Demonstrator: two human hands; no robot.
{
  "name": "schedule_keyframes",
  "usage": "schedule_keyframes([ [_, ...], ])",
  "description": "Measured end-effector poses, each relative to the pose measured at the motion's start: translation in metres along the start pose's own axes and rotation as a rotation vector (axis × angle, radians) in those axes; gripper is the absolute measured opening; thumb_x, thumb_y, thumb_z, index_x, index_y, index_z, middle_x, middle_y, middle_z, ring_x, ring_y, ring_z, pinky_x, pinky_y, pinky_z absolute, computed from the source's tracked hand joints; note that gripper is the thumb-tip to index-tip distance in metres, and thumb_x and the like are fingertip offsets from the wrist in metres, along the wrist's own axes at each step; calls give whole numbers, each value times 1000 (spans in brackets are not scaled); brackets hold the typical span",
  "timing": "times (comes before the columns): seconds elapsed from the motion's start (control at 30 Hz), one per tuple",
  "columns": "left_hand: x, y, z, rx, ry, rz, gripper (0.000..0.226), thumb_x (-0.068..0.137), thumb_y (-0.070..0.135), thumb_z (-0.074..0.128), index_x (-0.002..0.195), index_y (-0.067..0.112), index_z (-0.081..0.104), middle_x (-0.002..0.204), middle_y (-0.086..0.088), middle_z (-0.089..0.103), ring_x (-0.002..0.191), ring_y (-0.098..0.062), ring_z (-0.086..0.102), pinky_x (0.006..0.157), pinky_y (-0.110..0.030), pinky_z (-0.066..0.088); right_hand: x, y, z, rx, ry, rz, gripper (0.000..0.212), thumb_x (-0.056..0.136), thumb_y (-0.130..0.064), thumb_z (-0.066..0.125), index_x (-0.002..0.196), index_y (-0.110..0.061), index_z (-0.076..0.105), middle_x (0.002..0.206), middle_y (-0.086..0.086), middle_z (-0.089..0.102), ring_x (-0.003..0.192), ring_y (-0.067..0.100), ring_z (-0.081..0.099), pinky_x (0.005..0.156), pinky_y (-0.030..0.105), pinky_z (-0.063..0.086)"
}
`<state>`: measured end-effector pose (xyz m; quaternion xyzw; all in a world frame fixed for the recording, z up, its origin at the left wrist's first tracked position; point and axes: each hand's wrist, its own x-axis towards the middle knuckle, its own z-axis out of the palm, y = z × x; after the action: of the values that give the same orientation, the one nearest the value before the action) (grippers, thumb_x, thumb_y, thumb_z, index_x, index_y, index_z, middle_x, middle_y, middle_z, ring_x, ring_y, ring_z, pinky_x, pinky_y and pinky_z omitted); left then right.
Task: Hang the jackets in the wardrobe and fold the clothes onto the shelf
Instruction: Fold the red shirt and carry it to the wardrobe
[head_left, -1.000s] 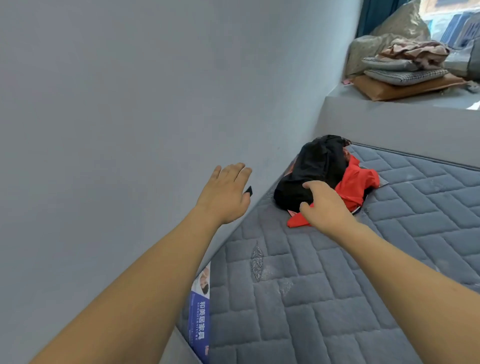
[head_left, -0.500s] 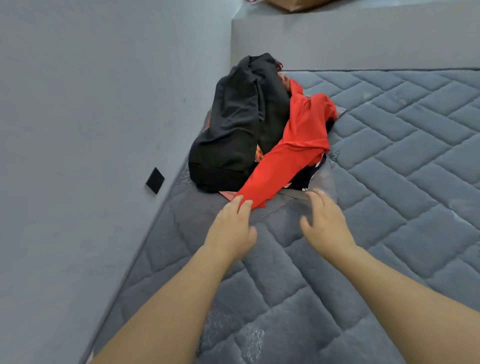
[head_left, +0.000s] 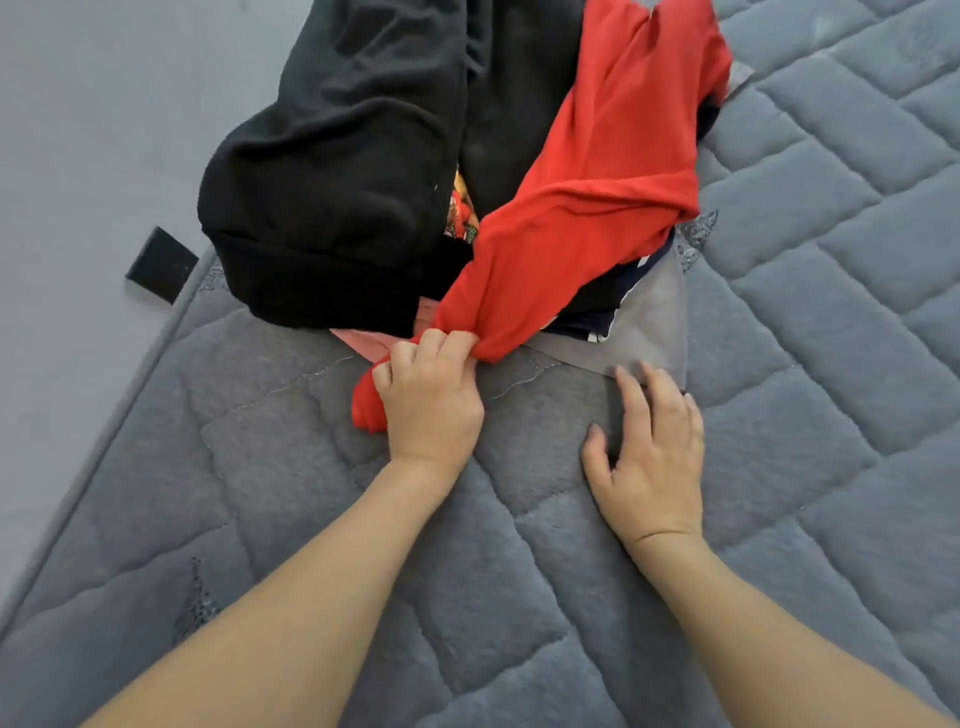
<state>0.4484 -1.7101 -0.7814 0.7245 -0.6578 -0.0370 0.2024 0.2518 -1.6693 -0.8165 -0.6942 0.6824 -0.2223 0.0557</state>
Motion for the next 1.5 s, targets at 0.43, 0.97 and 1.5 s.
schedule_keyframes([
  [0.43,-67,-6,2,80,-319,454,21,71,30,52,79,15,65,70,-6,54,62,-30,51,57,-39,35,-3,13,15,74,107,-69,56,80,-38,57,122,-3,43,137,17,34,132,31,31,116,50,20],
  [0.97,-75,-9,12,79,-142,392,51,69,30,55,118,16,53,117,-15,55,105,-35,50,95,-49,38,-1,11,5,-31,6,-67,56,78,-20,66,133,-17,56,157,12,30,146,31,26,118,60,13],
  [1.5,-62,-9,15,62,-225,436,70,72,29,59,141,21,55,148,-15,48,141,-37,39,116,-53,28,3,8,6,-39,-61,-17,17,81,-14,64,98,-12,61,155,8,37,145,29,29,117,55,18],
])
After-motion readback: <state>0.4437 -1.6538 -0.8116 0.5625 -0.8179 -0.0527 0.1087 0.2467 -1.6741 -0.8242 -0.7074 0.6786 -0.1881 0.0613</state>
